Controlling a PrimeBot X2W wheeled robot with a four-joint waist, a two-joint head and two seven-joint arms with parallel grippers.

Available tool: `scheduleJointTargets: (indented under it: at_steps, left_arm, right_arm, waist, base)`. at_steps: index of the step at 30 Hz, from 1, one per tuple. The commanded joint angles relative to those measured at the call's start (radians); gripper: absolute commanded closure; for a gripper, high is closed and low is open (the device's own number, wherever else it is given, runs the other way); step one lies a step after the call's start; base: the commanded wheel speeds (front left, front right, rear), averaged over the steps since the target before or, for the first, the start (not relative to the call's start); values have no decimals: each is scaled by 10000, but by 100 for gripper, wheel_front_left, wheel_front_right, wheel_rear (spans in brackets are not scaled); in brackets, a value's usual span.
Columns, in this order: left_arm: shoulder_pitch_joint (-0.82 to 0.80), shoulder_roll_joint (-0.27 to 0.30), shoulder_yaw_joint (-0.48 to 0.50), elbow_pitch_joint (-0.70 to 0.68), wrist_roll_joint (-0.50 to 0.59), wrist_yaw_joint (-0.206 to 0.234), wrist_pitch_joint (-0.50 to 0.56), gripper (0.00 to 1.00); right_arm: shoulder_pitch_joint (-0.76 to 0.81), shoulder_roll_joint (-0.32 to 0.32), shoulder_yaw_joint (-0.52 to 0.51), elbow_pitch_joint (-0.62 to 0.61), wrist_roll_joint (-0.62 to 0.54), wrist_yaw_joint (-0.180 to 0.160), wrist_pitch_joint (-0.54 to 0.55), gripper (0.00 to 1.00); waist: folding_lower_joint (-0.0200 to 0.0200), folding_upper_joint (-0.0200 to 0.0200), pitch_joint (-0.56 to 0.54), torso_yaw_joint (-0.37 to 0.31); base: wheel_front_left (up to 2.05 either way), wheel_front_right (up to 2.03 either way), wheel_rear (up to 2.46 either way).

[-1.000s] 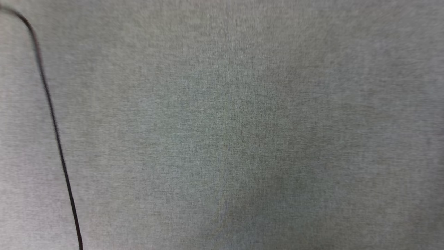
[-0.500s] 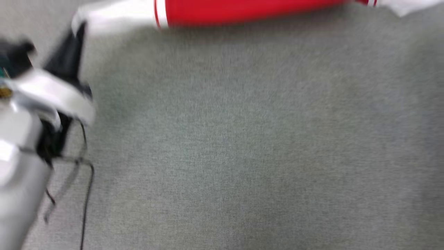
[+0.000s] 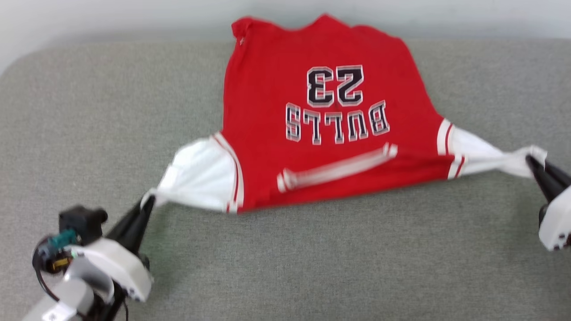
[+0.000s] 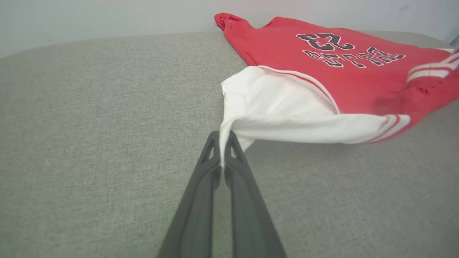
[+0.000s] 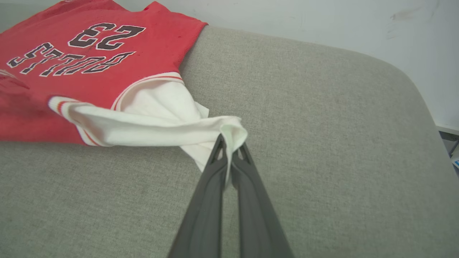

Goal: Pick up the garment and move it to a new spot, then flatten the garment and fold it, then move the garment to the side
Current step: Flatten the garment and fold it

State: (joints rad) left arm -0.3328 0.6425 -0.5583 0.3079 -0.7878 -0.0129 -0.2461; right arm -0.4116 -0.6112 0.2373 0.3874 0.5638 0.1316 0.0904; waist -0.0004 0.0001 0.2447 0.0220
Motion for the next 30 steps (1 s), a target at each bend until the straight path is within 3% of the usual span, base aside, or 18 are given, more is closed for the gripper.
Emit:
scheduleJointTargets:
  at_steps: [1,14,22,29,30]
  left_arm:
    - [410,94,-77,-59,-20,105,38,100]
    - [2680,559,-616,-855,-443,538,670,100]
    - [3715,1250,-989,-2082,-849,700,1827,100]
    - [3451,1360,-1186,-3014,-520,850,2155,100]
    - [3388,1319,-1185,-3133,-534,885,2220,100]
  right_arm:
    - [394,-193,54,-100,150,-18,99,100]
    - [2746,-1099,751,-1054,1854,-18,1557,100]
    - [4460,-1556,-8,-1827,2825,-18,2790,100]
    - [4816,-1275,-703,-2361,2798,-18,3387,100]
    - [4732,-1232,-791,-2438,2783,-18,3489,70]
  waist:
    - [4,-1,-360,-84]
    - [4,-1,-1479,-96]
    - [4,-1,-1593,10]
    - [4,-1,-1472,74]
    - [4,-1,-1440,81]
  base:
    - [0,0,0]
    - [0,0,0]
    - [0,0,0]
    - [0,0,0]
    - [0,0,0]
